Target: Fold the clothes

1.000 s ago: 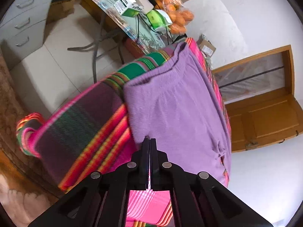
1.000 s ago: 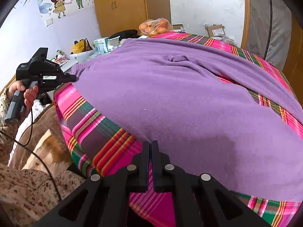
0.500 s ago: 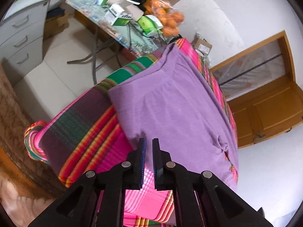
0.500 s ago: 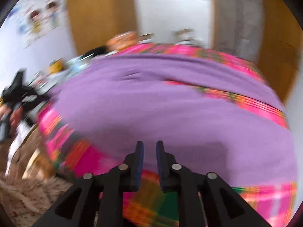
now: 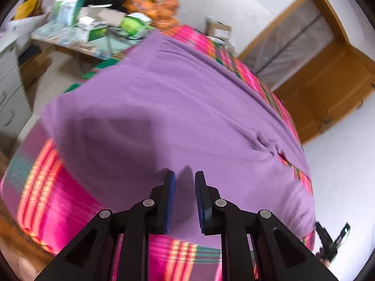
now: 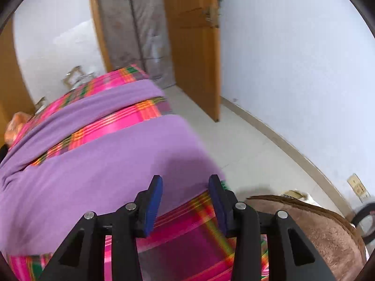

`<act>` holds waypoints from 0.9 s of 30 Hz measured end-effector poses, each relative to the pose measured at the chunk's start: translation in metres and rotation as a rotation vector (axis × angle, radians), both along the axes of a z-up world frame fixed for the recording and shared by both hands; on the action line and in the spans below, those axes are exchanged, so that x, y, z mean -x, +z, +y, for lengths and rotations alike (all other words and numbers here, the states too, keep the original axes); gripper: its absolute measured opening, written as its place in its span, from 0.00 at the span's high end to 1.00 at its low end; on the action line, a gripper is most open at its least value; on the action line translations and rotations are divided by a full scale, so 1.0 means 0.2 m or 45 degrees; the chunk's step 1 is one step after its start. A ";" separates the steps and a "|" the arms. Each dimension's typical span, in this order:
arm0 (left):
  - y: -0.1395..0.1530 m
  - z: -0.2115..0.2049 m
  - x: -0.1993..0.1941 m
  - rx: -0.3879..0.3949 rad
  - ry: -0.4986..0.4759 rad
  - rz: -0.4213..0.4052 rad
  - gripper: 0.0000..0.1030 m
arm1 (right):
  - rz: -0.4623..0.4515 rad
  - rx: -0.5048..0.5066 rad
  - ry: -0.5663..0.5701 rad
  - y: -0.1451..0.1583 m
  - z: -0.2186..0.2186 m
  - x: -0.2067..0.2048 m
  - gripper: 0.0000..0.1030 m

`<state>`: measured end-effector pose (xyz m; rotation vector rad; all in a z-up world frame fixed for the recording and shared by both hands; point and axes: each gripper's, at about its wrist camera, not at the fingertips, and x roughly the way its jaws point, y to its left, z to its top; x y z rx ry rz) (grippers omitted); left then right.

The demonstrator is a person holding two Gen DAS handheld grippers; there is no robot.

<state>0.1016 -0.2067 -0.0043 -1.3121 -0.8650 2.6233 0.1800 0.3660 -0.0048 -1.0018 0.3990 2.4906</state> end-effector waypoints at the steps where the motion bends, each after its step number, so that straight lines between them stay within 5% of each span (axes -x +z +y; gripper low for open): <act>1: 0.00 0.03 0.02 0.005 -0.026 0.003 0.83 | 0.007 0.015 -0.006 -0.01 0.03 0.00 0.59; 5: -0.03 0.12 0.08 0.007 -0.084 -0.031 0.83 | 0.009 -0.019 -0.026 -0.01 0.04 0.01 0.60; 9: -0.04 0.17 0.11 0.006 -0.103 -0.036 0.83 | -0.020 -0.142 -0.039 -0.01 0.01 0.02 0.96; 17: -0.04 0.18 0.14 -0.024 -0.105 -0.043 0.82 | 0.015 -0.139 -0.061 0.03 0.04 -0.02 0.99; 27: 0.02 0.16 0.21 0.011 -0.119 -0.056 0.82 | -0.106 -0.176 -0.068 0.09 0.04 0.06 0.98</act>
